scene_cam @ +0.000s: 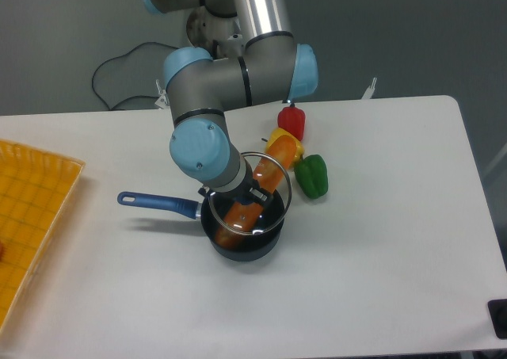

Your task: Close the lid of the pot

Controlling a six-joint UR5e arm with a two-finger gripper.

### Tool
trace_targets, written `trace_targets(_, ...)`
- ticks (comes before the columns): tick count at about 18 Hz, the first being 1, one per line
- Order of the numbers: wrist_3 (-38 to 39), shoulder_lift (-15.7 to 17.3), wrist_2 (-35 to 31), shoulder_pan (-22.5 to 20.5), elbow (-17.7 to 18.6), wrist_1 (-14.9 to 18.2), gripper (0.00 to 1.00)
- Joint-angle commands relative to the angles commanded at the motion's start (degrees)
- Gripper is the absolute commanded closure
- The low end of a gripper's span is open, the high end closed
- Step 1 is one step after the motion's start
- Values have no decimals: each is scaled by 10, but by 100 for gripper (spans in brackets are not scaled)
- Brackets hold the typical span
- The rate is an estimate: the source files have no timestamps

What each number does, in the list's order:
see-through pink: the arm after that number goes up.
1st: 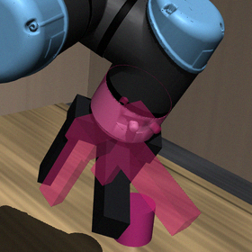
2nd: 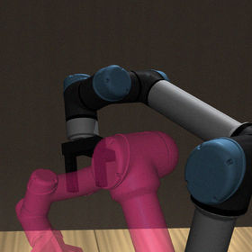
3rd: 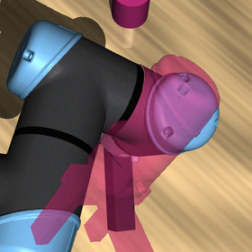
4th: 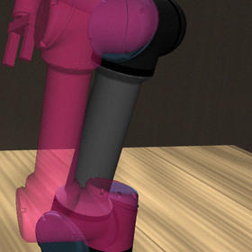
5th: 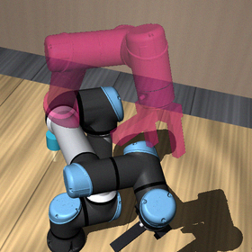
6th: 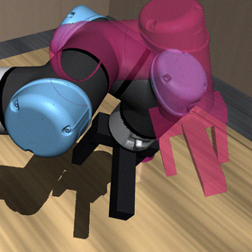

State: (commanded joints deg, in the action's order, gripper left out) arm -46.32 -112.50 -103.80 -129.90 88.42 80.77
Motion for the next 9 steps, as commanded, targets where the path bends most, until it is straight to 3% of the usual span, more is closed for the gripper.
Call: trace_targets(9, 3, -5, 0, 4, -1, 0, 48)
